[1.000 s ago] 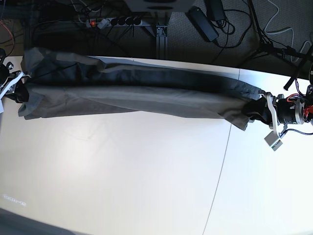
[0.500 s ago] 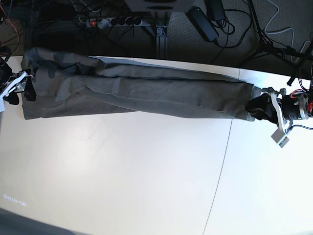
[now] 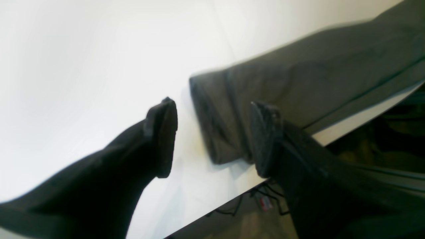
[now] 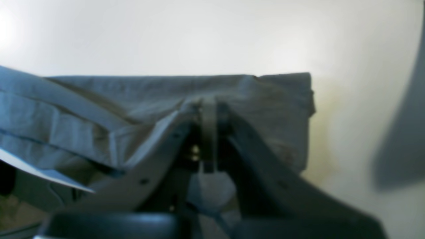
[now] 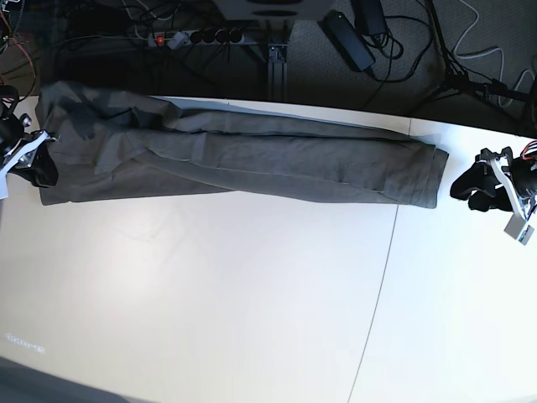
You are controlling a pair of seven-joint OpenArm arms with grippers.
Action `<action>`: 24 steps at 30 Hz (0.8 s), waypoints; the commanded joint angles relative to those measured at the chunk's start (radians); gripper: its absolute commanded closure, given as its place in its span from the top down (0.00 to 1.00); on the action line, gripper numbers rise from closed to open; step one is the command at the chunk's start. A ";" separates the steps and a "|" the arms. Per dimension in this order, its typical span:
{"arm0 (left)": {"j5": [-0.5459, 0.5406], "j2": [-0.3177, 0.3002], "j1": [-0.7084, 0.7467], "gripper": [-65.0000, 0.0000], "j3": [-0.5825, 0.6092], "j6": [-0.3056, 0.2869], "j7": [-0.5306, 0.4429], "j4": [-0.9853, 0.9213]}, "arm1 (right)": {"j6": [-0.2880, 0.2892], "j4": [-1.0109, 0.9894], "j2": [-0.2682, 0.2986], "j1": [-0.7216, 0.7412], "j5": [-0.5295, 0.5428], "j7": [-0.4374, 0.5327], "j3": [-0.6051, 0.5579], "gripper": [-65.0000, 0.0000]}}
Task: Fold the T-shirt properly
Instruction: 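Regrasp the folded shirt's ends with both grippers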
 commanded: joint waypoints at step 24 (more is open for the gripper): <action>0.036 0.027 0.018 0.63 -0.012 -0.022 -0.069 -0.021 | 0.069 -0.378 -0.043 0.132 -0.146 0.076 -0.241 0.00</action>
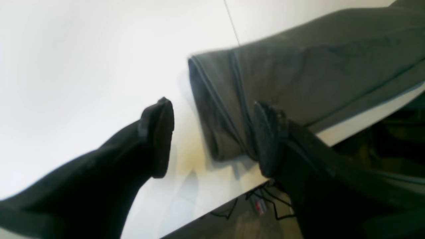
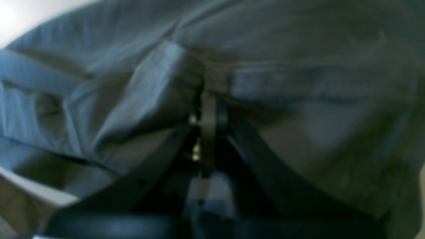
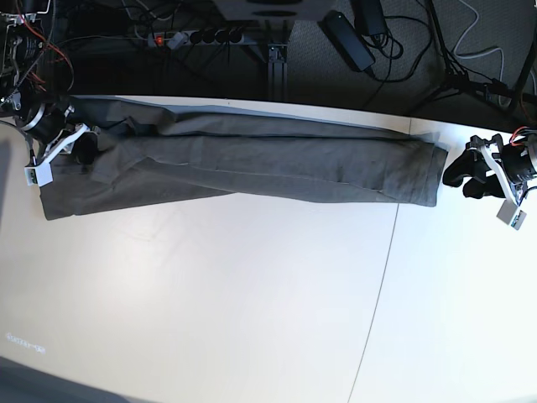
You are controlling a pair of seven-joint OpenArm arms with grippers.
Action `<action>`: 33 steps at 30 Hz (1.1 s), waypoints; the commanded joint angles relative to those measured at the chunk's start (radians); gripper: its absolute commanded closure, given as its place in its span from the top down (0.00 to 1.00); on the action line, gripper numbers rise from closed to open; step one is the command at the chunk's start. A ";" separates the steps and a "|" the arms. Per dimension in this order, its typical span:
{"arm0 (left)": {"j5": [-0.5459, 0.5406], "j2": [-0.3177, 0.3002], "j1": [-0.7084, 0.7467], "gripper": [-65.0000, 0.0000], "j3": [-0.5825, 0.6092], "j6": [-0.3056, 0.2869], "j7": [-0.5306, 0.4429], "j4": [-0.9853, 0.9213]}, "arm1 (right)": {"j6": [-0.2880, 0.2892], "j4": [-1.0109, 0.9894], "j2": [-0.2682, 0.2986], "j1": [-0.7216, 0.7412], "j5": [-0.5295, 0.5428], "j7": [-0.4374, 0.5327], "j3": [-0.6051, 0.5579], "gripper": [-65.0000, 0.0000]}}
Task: Fold the T-shirt properly
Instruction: 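Regrasp the folded shirt's ends with both grippers, then pull the folded shirt ends apart to straighten the strip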
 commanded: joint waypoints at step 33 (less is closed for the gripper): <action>0.033 0.056 -0.013 0.63 0.074 -0.023 -0.076 -0.138 | 0.068 -0.061 0.016 0.063 0.024 -0.041 -0.001 0.00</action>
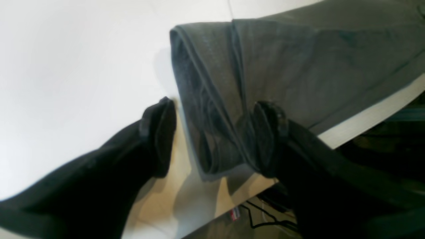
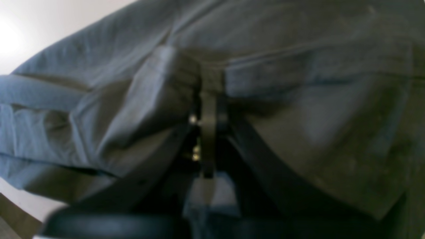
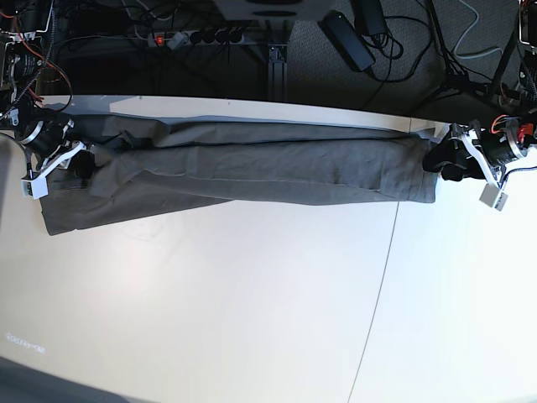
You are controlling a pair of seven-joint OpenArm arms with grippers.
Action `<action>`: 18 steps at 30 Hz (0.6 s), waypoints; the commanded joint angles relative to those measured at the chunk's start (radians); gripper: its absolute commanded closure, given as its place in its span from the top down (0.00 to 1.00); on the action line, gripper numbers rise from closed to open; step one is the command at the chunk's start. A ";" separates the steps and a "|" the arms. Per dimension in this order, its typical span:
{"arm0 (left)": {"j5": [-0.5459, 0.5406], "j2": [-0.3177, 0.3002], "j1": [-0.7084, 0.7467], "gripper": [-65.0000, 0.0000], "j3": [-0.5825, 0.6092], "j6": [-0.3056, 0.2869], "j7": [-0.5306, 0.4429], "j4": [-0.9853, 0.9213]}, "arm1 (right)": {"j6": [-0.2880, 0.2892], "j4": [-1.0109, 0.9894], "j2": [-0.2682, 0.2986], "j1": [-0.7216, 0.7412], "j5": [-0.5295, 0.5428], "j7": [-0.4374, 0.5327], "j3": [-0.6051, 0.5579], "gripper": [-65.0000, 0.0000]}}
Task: Fold the T-shirt properly
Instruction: 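Pull the folded shirt ends apart to straighten the strip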
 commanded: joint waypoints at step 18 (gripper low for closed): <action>-0.075 0.064 -0.010 0.63 -0.006 -0.010 0.075 0.001 | 0.067 0.001 0.016 0.002 0.009 -0.034 0.000 0.00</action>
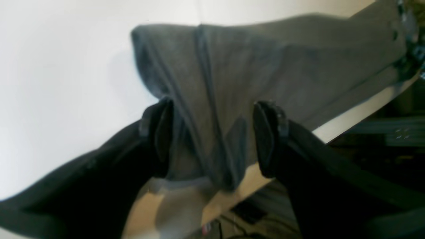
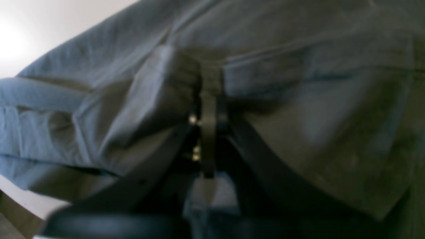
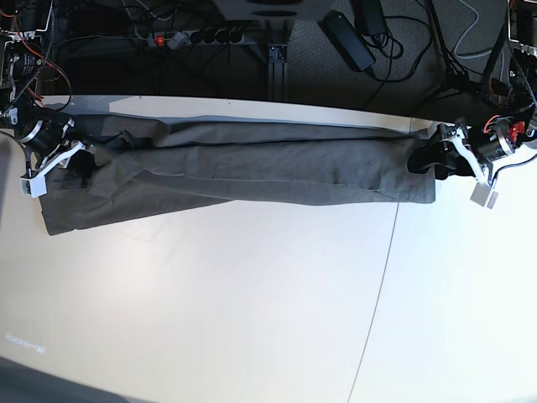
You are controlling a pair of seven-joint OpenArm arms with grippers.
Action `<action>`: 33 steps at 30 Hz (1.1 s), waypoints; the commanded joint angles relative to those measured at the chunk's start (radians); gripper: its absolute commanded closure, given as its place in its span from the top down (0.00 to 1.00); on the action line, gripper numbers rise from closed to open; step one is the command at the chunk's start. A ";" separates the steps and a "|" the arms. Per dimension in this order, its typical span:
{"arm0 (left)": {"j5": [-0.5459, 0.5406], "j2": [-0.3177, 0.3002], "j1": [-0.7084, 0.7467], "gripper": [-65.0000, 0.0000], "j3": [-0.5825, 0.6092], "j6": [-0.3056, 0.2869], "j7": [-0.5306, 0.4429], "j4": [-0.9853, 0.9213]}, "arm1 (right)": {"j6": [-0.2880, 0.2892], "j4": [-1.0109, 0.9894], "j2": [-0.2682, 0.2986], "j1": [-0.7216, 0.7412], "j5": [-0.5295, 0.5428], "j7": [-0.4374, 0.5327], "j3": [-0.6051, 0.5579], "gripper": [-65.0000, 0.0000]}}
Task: Fold the T-shirt properly
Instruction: 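Pull the folded shirt ends apart to straighten the strip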
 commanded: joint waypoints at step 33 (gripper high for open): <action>0.274 0.011 -0.152 0.00 -0.051 -0.009 -0.249 0.005 | 0.068 0.012 0.016 0.099 0.020 -0.037 0.000 0.00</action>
